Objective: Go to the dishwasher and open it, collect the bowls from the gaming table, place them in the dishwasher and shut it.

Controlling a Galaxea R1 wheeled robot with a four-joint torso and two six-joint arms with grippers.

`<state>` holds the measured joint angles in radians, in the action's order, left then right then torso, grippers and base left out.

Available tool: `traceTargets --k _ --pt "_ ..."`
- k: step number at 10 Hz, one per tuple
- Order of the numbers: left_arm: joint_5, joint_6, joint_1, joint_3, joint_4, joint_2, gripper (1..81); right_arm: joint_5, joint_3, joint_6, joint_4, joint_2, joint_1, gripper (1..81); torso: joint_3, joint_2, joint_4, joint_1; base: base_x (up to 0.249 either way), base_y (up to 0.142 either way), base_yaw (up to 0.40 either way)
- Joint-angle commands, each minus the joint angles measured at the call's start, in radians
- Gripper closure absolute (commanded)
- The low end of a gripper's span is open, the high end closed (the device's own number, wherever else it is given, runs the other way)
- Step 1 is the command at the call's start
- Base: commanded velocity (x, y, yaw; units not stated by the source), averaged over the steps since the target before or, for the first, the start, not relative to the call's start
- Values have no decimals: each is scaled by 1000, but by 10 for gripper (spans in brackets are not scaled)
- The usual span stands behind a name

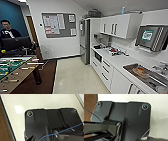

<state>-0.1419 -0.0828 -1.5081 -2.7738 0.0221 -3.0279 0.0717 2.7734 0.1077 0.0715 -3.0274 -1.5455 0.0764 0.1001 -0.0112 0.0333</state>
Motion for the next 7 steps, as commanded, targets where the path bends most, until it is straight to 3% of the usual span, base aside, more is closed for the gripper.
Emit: traceTargets --k 1,7 --pt "48 -12 55 -3 -10 4 10 -49 4 3 1 -1 47 10 0 0 0 0 0 0 356" --pt "50 -18 53 -3 -8 7 10 -49 4 0 -7 0 50 10 0 0 0 0 0 0 356"
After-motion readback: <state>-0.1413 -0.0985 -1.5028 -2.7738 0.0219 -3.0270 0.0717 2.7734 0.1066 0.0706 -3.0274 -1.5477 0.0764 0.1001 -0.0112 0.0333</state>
